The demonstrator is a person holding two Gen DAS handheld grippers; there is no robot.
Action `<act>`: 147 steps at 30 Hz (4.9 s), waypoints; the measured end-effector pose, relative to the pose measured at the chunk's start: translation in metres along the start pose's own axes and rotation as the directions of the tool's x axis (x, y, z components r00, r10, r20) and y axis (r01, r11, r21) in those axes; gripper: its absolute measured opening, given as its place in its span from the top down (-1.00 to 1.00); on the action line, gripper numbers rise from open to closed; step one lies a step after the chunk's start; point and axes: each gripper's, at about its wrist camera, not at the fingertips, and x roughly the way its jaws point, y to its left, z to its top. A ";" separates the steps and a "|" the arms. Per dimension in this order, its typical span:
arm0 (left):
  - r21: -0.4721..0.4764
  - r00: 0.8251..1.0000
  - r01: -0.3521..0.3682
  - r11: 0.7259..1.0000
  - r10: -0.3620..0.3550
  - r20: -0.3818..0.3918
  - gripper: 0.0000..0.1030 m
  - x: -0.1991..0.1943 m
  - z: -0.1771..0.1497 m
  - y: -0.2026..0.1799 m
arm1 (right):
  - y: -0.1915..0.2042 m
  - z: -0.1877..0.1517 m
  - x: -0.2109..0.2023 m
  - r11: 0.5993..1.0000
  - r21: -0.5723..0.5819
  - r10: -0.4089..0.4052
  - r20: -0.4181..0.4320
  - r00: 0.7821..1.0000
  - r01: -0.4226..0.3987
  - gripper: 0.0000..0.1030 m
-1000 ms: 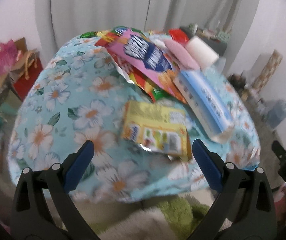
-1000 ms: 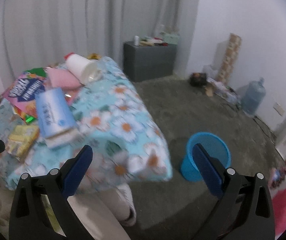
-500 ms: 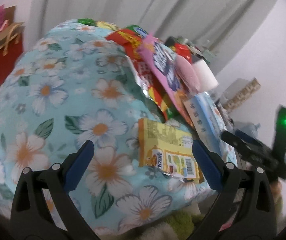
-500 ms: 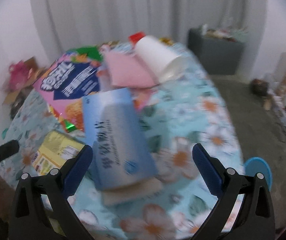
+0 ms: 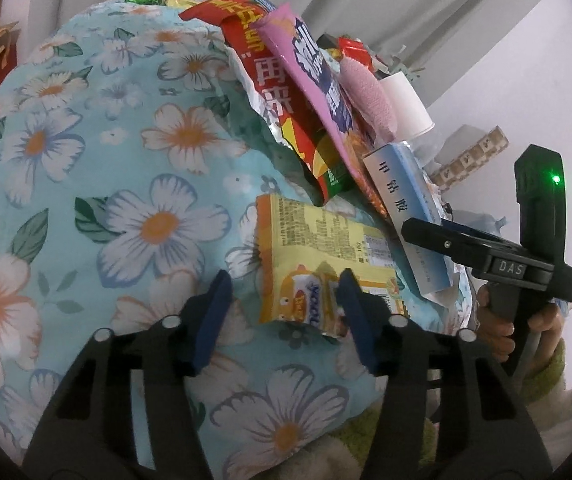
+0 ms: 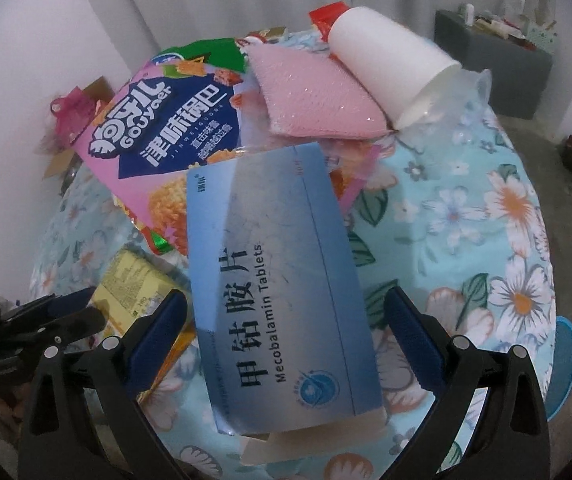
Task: Collect trash
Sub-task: 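Grasp the blue Mecobalamin box with the right gripper while the left gripper grasps the yellow snack packet, then carry the box and packet to the blue wastebasket and open both grippers, then move both grippers back over the bedspread, then grasp the clear plastic cup with the right gripper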
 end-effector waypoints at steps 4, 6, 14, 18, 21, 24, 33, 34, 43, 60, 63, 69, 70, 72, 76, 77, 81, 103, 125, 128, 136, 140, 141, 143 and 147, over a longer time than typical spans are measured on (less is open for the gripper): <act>-0.002 0.999 0.029 1.000 -0.029 -0.025 0.37 0.005 -0.002 -0.003 | 0.002 0.002 0.005 1.000 -0.003 -0.005 -0.023 1.000 0.005 -0.57; -0.001 0.999 0.030 1.000 -0.031 -0.028 0.49 0.007 -0.004 -0.004 | 0.000 0.002 0.009 1.000 0.013 -0.002 -0.029 1.000 0.003 -0.46; -0.001 0.999 0.042 0.999 -0.042 0.002 0.82 -0.004 -0.005 -0.010 | -0.009 -0.008 -0.013 0.998 0.059 0.015 0.020 1.000 -0.016 -0.43; 0.020 0.999 0.045 0.999 -0.046 0.019 0.86 -0.014 -0.004 -0.022 | -0.018 -0.016 -0.034 0.996 0.083 0.023 0.066 0.998 -0.028 -0.43; 0.054 0.999 0.041 0.998 -0.043 0.032 0.87 -0.022 -0.005 -0.038 | -0.028 -0.024 -0.050 0.993 0.107 0.030 0.100 0.995 -0.041 -0.43; 0.092 0.998 0.056 0.994 -0.059 0.031 0.88 -0.028 -0.003 -0.056 | -0.046 -0.037 -0.071 0.985 0.158 0.046 0.151 0.987 -0.070 -0.43; 0.266 0.985 0.173 0.948 -0.171 -0.032 0.88 0.000 0.020 -0.140 | -0.134 -0.088 -0.140 0.919 0.388 -0.046 0.295 0.954 -0.076 -0.43; 0.288 0.982 0.190 0.939 -0.184 -0.047 0.88 0.007 0.022 -0.154 | -0.153 -0.097 -0.149 0.896 0.438 -0.064 0.307 0.950 -0.081 -0.43; 0.447 0.941 0.302 0.842 -0.190 -0.279 0.88 0.136 0.052 -0.307 | -0.297 -0.181 -0.187 0.615 0.775 -0.193 0.328 0.925 -0.146 -0.43; 0.600 0.894 0.272 0.752 0.033 -0.447 -0.08 0.371 -0.024 -0.461 | -0.503 -0.263 -0.090 0.197 0.976 -0.258 0.141 0.956 -0.091 -0.80; 0.604 0.894 0.247 0.758 0.061 -0.443 -0.12 0.380 -0.028 -0.460 | -0.513 -0.284 -0.068 0.124 0.992 -0.262 0.034 0.964 -0.002 -0.80; 0.639 0.910 0.276 0.718 0.018 -0.414 -0.35 0.350 -0.019 -0.452 | -0.496 -0.291 -0.072 0.181 0.983 -0.299 0.025 0.954 0.031 -0.80; 0.645 0.915 0.278 0.712 0.009 -0.404 -0.37 0.342 -0.017 -0.451 | -0.491 -0.289 -0.077 0.202 0.978 -0.312 0.018 0.950 0.048 -0.80; 0.657 0.930 0.273 0.702 -0.017 -0.368 -0.39 0.323 -0.012 -0.449 | -0.483 -0.279 -0.086 0.244 0.966 -0.338 0.005 0.941 0.083 -0.80; 0.703 0.958 0.246 0.667 -0.060 -0.279 -0.56 0.275 -0.001 -0.442 | -0.452 -0.249 -0.117 0.345 0.919 -0.433 -0.025 0.901 0.191 -0.86; 0.705 0.958 0.258 0.660 -0.080 -0.276 -0.58 0.261 0.003 -0.437 | -0.443 -0.240 -0.125 0.369 0.904 -0.456 -0.026 0.889 0.216 -0.87; 0.680 0.928 0.344 0.647 -0.126 -0.350 -0.64 0.222 0.020 -0.419 | -0.403 -0.207 -0.152 0.459 0.843 -0.531 0.007 0.848 0.280 -0.87; 0.468 0.968 0.109 0.877 -0.200 0.151 -0.78 0.027 0.087 -0.151 | -0.190 -0.059 -0.193 0.864 0.408 -0.452 0.374 0.810 0.295 -0.87; 0.170 0.947 0.213 0.962 -0.246 0.207 -0.42 0.048 0.194 -0.099 | -0.152 0.047 -0.058 0.802 0.410 0.294 0.362 0.884 -0.435 -0.23; 0.119 0.944 0.240 0.964 -0.260 0.204 -0.30 0.061 0.206 -0.102 | -0.154 0.053 -0.047 0.784 0.424 0.318 0.354 0.880 -0.453 -0.07; 0.128 0.961 0.182 0.975 -0.204 0.187 0.05 0.087 0.217 -0.113 | -0.156 0.055 -0.030 0.754 0.441 0.374 0.321 0.870 -0.487 0.80; 0.162 0.968 0.123 0.979 -0.155 0.200 0.18 0.094 0.216 -0.115 | -0.154 0.049 -0.039 0.756 0.438 0.369 0.329 0.870 -0.486 0.86; 0.181 0.969 0.114 0.977 -0.150 0.198 0.20 0.094 0.214 -0.117 | -0.155 0.047 -0.041 0.756 0.440 0.367 0.329 0.870 -0.485 0.87; 0.228 0.970 0.099 0.969 -0.146 0.197 0.22 0.093 0.207 -0.123 | -0.160 0.040 -0.047 0.747 0.449 0.369 0.334 0.867 -0.491 0.87; 0.330 0.970 0.075 0.941 -0.145 0.195 0.22 0.091 0.193 -0.137 | -0.167 0.032 -0.050 0.731 0.469 0.368 0.342 0.865 -0.496 0.87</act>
